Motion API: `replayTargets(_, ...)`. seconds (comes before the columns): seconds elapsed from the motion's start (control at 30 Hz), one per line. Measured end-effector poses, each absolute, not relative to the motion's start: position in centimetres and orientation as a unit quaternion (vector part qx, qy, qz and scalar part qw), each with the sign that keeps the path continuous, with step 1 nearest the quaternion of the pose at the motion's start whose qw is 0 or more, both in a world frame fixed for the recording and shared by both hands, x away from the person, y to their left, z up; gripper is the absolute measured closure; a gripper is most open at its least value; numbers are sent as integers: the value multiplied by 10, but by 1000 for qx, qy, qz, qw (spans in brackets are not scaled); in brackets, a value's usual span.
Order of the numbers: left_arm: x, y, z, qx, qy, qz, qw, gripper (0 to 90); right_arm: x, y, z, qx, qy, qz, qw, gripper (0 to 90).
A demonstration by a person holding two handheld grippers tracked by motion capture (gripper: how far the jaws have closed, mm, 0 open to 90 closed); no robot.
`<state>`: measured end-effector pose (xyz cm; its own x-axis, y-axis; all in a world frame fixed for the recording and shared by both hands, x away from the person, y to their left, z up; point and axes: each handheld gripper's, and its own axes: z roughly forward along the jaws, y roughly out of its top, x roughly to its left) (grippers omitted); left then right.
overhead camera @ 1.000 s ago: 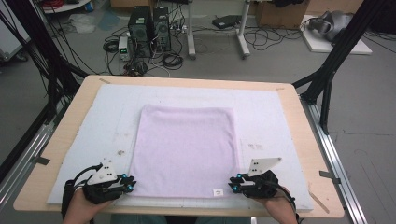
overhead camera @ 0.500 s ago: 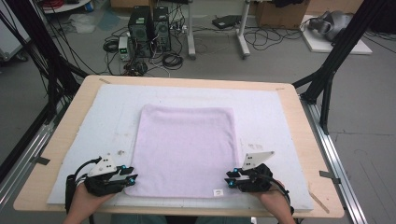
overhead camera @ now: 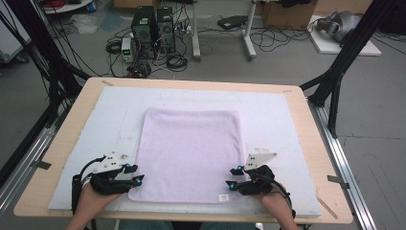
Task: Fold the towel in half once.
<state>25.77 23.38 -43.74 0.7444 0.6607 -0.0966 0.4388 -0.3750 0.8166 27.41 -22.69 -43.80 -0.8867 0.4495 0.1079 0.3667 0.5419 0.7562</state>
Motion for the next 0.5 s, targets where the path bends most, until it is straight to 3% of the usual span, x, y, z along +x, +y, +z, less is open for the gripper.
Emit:
replayTargets(0.23,274,240,-432,810,351,135,450,497,291,-226,-430,242,874,417,58,464)
replayTargets(0.5,285,236,-423,805,359,144,450,468,313,-231,-420,276,855,434,68,325)
